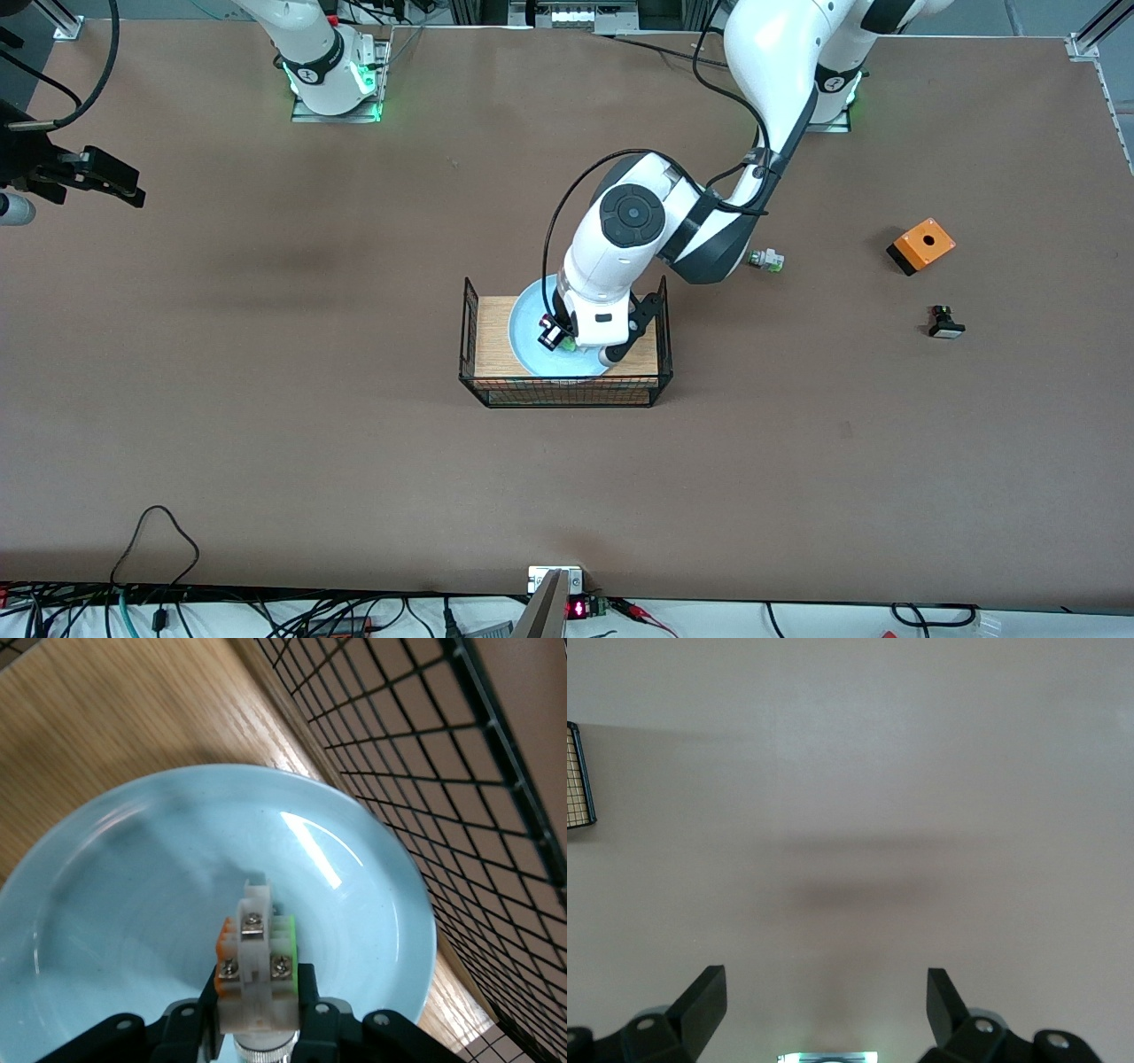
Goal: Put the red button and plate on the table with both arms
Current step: 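Lower the left gripper and close it on the red button, then lift the button out and set it down while the right gripper advances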
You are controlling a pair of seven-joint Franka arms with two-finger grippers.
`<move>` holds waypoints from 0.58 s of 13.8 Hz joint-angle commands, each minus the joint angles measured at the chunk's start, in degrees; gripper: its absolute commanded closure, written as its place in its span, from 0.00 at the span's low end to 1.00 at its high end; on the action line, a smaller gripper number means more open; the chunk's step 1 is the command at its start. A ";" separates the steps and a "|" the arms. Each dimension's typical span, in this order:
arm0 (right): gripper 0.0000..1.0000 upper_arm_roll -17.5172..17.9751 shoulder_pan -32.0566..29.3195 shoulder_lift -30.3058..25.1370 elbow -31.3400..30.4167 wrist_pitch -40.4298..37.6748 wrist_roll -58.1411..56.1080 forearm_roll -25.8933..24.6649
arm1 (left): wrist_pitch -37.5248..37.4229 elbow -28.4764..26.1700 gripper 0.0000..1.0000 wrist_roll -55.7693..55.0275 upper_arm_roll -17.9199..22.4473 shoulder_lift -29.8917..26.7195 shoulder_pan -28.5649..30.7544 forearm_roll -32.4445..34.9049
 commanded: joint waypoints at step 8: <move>0.00 -0.15 -0.37 1.51 0.61 0.00 -0.44 1.03 | -22.08 0.72 0.70 14.24 0.54 -12.62 0.57 1.67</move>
